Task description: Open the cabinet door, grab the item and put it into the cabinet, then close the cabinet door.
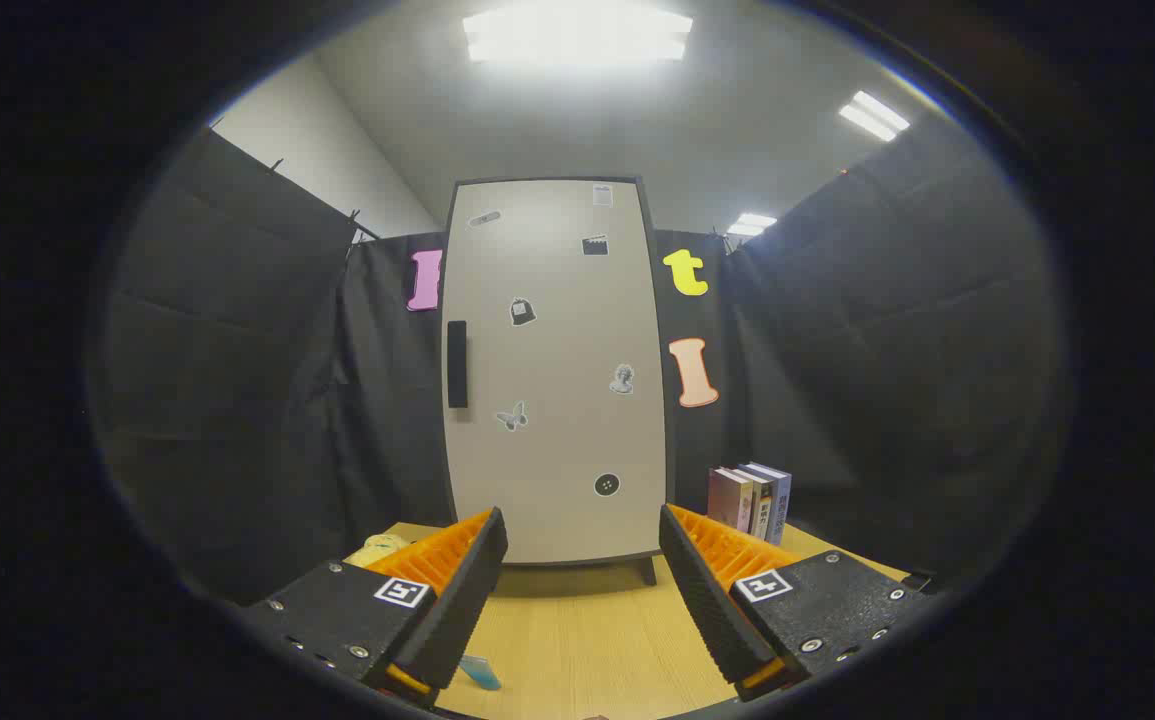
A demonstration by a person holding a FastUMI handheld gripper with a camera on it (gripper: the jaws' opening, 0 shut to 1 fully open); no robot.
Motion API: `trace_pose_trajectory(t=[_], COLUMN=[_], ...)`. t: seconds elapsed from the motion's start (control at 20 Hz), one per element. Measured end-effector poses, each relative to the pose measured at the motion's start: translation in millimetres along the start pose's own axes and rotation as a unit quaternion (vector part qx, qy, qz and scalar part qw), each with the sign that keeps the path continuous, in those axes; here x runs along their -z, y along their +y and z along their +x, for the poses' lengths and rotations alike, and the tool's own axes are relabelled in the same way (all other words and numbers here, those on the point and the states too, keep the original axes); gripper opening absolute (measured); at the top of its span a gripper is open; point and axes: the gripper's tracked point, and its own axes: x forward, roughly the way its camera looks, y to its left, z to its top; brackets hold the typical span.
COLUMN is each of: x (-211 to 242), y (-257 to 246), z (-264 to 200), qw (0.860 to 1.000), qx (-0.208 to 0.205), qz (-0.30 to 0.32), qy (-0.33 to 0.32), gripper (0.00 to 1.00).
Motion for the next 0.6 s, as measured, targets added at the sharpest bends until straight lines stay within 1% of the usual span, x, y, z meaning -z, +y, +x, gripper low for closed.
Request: trace_pose_trajectory(t=[0.6], x=[11], y=[15], z=[-5], qw=[1.0], qx=[-0.022], qz=[-0.004], qy=[0.021], gripper=[0.95])
